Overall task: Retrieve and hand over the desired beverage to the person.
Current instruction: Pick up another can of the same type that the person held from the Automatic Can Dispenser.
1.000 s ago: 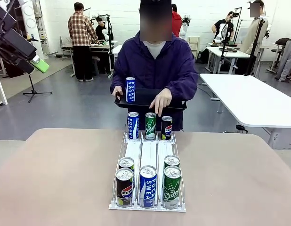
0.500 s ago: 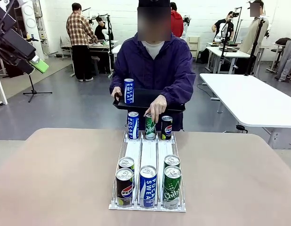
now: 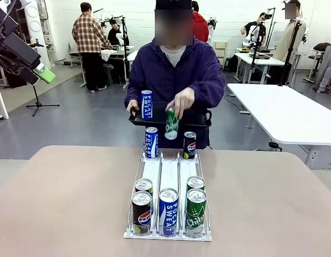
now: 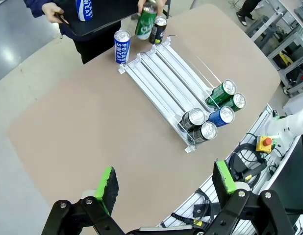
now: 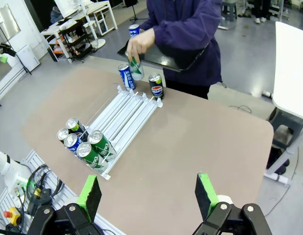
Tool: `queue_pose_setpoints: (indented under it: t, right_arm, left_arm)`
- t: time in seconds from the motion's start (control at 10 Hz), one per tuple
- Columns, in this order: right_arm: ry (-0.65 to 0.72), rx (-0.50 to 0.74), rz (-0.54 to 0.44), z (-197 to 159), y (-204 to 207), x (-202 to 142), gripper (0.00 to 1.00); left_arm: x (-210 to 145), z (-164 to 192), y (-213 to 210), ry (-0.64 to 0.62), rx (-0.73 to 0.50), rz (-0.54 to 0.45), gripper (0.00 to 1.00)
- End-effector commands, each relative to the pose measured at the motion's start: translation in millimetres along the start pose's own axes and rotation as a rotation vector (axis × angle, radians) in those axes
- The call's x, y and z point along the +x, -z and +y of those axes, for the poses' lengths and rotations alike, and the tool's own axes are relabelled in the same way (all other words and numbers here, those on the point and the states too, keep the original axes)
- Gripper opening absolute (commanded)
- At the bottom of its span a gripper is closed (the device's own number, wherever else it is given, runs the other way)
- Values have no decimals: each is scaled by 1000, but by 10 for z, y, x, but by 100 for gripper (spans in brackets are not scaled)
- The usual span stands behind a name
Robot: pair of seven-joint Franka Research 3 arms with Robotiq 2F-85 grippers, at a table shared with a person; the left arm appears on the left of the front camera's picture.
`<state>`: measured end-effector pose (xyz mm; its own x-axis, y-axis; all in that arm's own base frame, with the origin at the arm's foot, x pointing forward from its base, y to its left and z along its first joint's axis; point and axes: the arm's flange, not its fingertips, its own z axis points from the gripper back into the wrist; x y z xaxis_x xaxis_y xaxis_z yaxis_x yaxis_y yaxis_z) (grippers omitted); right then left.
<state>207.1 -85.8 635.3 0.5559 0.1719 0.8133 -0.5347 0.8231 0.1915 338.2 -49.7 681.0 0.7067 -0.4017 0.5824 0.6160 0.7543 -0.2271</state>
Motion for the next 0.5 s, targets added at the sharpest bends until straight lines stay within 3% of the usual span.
queue_pose_setpoints:
  t: [0.0,0.4]
  right_arm:
    - [-6,11,3,-3,17,-1,100]
    - [-6,11,3,-3,17,-1,100]
  left_arm:
    - [-9,2,-16,-14,-4,2,100]
    - [-9,2,-16,-14,-4,2,100]
